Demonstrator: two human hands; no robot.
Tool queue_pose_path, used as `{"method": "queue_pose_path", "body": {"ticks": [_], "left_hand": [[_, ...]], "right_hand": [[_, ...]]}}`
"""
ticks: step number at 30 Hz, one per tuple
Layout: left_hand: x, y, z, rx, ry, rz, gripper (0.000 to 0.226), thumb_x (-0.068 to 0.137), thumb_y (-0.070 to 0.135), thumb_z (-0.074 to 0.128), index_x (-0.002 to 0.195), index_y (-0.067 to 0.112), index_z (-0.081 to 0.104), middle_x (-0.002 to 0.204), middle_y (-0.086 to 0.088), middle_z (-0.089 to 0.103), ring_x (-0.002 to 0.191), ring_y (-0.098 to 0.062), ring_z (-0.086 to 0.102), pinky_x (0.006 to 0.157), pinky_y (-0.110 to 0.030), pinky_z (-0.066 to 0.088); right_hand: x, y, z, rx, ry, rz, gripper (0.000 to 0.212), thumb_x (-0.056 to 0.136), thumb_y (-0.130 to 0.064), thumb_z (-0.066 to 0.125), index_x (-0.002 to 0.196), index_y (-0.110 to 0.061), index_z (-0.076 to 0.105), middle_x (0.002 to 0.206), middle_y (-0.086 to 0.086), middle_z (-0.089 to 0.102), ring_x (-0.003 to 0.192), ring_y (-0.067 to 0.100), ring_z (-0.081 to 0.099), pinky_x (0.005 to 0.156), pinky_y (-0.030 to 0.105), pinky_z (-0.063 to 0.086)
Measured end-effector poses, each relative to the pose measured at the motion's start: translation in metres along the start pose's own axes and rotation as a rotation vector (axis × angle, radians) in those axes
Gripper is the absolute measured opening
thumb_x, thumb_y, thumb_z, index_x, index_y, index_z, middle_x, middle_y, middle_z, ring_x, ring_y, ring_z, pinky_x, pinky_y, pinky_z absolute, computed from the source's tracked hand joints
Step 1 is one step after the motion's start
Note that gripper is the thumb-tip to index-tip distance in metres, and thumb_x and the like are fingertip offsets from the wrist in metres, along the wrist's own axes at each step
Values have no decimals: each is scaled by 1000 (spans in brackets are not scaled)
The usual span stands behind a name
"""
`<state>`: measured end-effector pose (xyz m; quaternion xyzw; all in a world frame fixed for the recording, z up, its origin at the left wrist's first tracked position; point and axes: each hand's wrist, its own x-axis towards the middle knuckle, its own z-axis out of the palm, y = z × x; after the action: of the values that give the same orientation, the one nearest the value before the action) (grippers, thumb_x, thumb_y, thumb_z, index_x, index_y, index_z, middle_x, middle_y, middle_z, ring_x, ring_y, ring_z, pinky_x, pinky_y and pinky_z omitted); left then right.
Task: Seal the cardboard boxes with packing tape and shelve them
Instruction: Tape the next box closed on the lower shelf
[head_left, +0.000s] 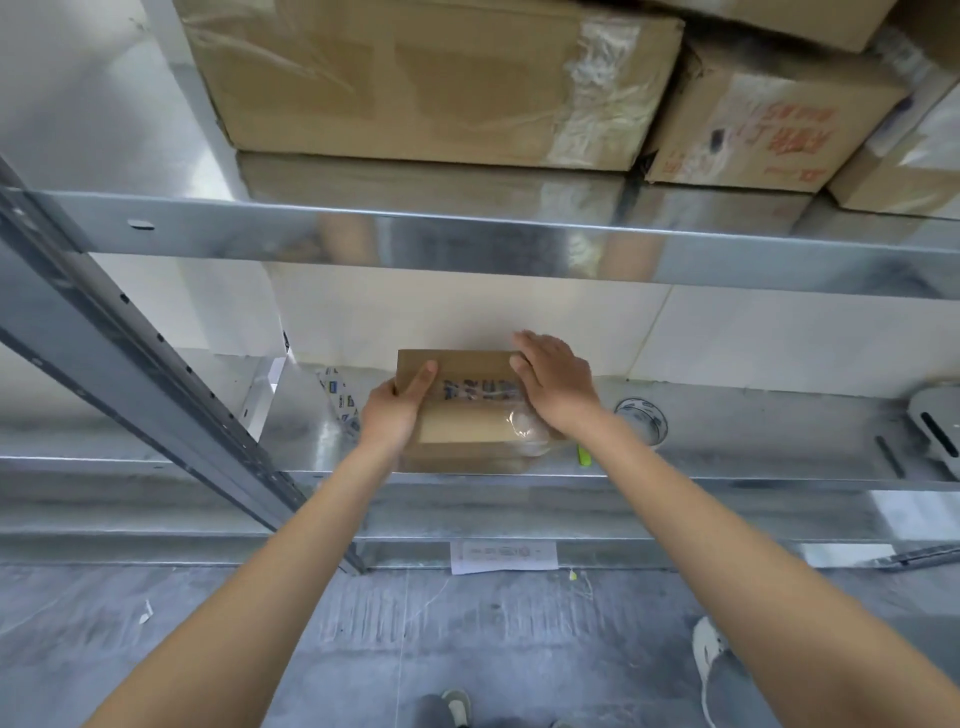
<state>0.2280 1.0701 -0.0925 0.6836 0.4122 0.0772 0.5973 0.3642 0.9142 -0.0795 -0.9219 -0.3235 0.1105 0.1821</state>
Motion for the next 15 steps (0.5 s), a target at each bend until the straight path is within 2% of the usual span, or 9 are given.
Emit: {"method": "queue_pose_path", "body": {"ticks": [2,4,7,9,11,13,15], "left_hand": [[12,6,6,65,53,-82,64,88,68,49,113,10,62,106,-6,65,96,-26,57,81,-32,41],[25,11,12,96,70,-128,71,89,69,46,116,6,61,110,-11,64,93,-28,55,78,-32,37],[39,13,15,109,84,-156,76,89,69,46,125,3,58,121,-15,62,103,-31,56,80,-32,37],[43,14,16,115,98,-165,75,89,68,47,124,2,58,122,-15,62,99,-30,55,79,-32,37],[43,13,17,132,93,-165,74,89,68,48,121,2,59,120,-15,62,93,-27,52,78,-33,37],[44,13,17,147,64,-152,74,88,69,47,122,4,60,120,-14,62,92,-26,52,78,-32,37],[45,13,16,162,42,-133,77,88,70,46,126,5,59,123,-13,62,94,-27,53,79,-32,37]], "right_hand": [[9,-8,10,-50,-31,107,55,105,-44,13,156,-25,10,163,-13,3,150,14,-8,117,54,-3],[15,-11,20,-145,-24,137,61,102,-51,6,156,-24,-1,162,-13,-9,148,14,-20,112,59,-17],[21,-13,21,-227,-21,123,64,101,-52,3,156,-21,-3,162,-9,-11,148,14,-18,112,62,-17],[10,-15,23,-230,-35,109,64,101,-52,2,156,-20,0,163,-7,-8,149,13,-14,114,61,-13],[-27,-15,33,-230,31,45,72,95,-55,-3,156,-19,8,164,-5,1,150,13,-7,116,60,-7],[-66,-16,41,-205,89,2,75,93,-57,0,156,-19,12,163,-4,7,150,13,-3,118,58,-4],[-73,-13,44,-177,71,-13,74,93,-59,3,156,-20,13,163,-6,7,150,13,-2,118,54,-4]]}}
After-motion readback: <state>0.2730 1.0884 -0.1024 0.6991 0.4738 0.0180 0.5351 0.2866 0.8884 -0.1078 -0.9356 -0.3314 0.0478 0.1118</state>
